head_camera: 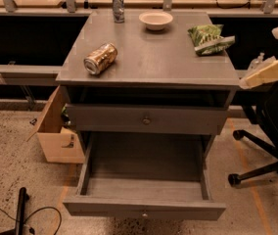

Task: Place green jalapeno chip bag into middle drawer

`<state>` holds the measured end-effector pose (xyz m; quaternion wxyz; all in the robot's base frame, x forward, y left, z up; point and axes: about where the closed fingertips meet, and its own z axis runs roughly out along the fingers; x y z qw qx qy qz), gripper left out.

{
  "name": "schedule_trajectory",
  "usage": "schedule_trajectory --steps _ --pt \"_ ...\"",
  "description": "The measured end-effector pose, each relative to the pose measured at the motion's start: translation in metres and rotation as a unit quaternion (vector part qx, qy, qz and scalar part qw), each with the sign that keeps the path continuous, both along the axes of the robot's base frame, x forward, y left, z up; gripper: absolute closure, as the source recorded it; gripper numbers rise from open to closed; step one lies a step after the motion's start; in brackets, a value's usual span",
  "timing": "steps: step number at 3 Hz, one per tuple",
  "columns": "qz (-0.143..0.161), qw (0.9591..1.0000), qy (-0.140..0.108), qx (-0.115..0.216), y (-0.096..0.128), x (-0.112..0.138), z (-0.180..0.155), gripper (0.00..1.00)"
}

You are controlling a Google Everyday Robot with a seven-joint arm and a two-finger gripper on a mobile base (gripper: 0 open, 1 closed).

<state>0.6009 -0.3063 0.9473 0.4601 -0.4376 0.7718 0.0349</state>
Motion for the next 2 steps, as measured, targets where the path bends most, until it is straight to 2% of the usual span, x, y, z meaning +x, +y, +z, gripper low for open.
schedule_trajectory --steps 1,2 --pt "-0.049 0.9976 -0.031 0.039 -0.014 0.037 -0.006 0.0" --pt "-0.083 0.9935 -0.049 0.06 -0.022 0.052 0.002 0.0"
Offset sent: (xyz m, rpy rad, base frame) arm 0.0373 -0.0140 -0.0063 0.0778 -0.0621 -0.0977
